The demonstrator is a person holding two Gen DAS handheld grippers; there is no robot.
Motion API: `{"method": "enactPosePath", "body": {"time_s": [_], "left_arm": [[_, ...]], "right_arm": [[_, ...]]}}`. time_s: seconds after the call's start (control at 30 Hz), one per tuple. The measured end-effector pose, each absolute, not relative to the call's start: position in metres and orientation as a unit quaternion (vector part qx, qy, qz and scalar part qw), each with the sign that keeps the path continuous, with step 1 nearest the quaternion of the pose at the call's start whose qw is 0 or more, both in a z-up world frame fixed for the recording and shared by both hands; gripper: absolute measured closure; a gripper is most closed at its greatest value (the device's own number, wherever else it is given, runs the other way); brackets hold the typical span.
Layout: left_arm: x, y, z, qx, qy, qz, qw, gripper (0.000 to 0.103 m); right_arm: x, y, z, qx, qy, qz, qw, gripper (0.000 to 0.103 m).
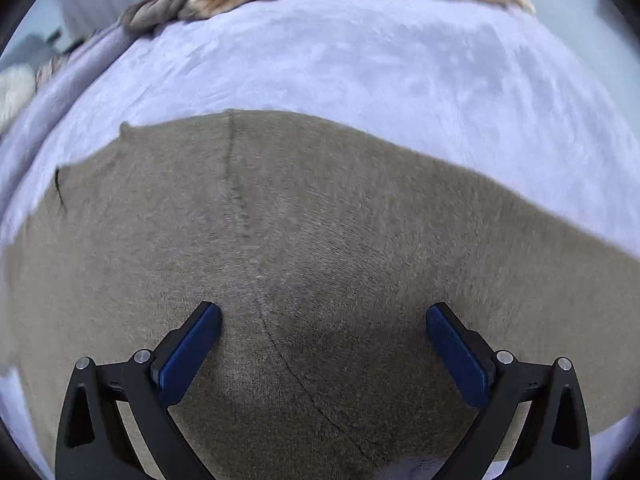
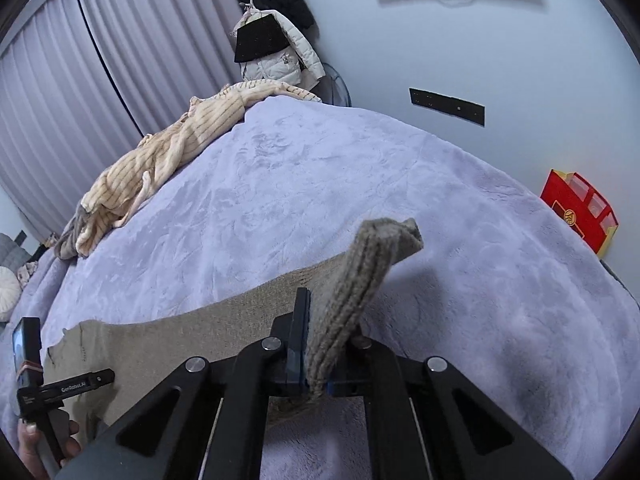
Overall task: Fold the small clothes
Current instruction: 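Lift the held sleeve with the right tool and carry it across the body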
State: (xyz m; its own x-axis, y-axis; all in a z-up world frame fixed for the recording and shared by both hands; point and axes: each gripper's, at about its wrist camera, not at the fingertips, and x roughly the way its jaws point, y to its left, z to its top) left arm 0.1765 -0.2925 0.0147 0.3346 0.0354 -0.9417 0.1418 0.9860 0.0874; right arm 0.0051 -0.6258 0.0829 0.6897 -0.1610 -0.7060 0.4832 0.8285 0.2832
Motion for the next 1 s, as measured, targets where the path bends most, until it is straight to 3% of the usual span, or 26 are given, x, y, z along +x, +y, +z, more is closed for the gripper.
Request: {"method": "enactPosePath", "body": {"time_s": [0.1, 0.2, 0.33, 1.0], "left_arm": [[0.175, -0.300, 0.020, 0.103, 0.566, -0.035, 0.817, 0.000], [0.170, -0.289, 0.033, 0.058, 0.558, -0.045, 0.827, 0.000], [0.169, -0.297, 0.015, 0.083, 0.581, -0.050, 0.808, 0.000], [0.123, -0.230, 0.059, 0.005, 0.549, -0.090, 0.831, 0.000]], "right_arm": [[0.001, -0.624, 0.073, 0.226, 0.369, -0.204, 0.878, 0.097], [-0.011, -0.623, 0.069, 0.231, 0.370, -0.216, 0.873, 0.097], [-0.014, -0.620, 0.071, 0.228, 0.374, -0.216, 0.872, 0.097], [0.000, -0.538, 0.168, 0.160, 0.334, -0.175, 0.912, 0.097]]}}
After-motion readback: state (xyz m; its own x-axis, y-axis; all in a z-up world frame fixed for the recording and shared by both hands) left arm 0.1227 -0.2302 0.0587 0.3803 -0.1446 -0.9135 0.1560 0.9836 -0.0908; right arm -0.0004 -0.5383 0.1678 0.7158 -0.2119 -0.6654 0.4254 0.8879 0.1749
